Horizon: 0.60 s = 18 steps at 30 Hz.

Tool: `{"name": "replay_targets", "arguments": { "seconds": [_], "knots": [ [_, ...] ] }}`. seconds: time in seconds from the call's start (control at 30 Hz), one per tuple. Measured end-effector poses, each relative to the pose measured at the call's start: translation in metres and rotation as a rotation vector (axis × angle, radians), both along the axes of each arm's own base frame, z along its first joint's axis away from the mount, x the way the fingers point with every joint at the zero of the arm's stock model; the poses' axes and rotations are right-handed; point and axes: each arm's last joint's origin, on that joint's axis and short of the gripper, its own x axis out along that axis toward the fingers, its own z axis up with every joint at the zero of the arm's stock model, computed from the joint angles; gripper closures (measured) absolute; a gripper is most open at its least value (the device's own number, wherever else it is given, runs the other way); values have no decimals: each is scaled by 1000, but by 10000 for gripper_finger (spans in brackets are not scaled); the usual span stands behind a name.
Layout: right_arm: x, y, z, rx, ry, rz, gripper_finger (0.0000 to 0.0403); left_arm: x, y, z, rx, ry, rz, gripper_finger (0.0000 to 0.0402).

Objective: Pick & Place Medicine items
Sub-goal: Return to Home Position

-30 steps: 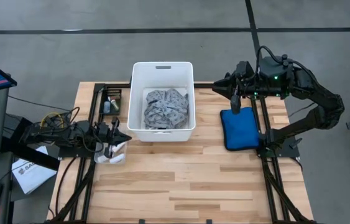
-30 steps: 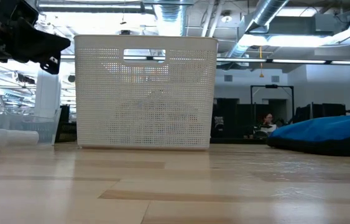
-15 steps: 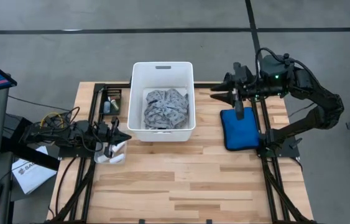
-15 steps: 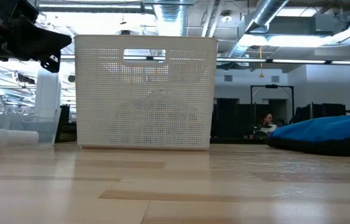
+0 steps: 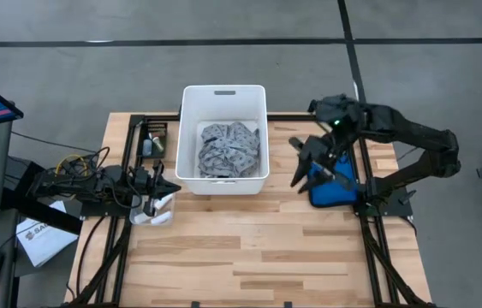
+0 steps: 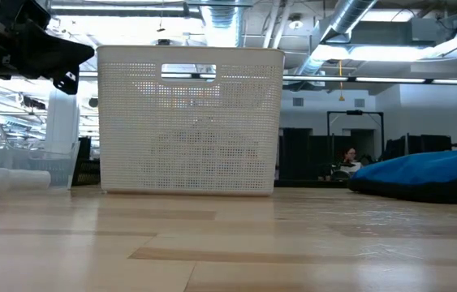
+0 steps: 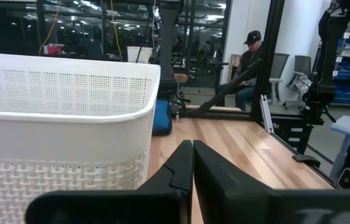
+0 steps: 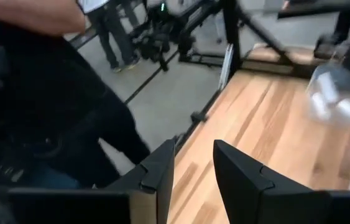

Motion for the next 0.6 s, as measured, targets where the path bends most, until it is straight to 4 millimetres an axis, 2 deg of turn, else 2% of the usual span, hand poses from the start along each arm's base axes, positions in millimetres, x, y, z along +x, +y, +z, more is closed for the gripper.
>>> {"name": "replay_targets", "arguments": {
  "seconds": [0.1, 0.2, 0.37, 0.6],
  "knots": [
    [-2, 8, -18, -5, 4, 48, 294, 0, 0, 0, 0, 0, 0, 399],
    [-18, 15, -35, -39, -38, 30, 294, 0, 0, 0, 0, -1, 0, 399],
    [-50, 15, -78, -103, -149, -139, 294, 0, 0, 0, 0, -1, -1, 399],
    [-85, 19, -137, 1, -306, -282, 294, 0, 0, 0, 0, -2, -1, 399]
  ]
}}
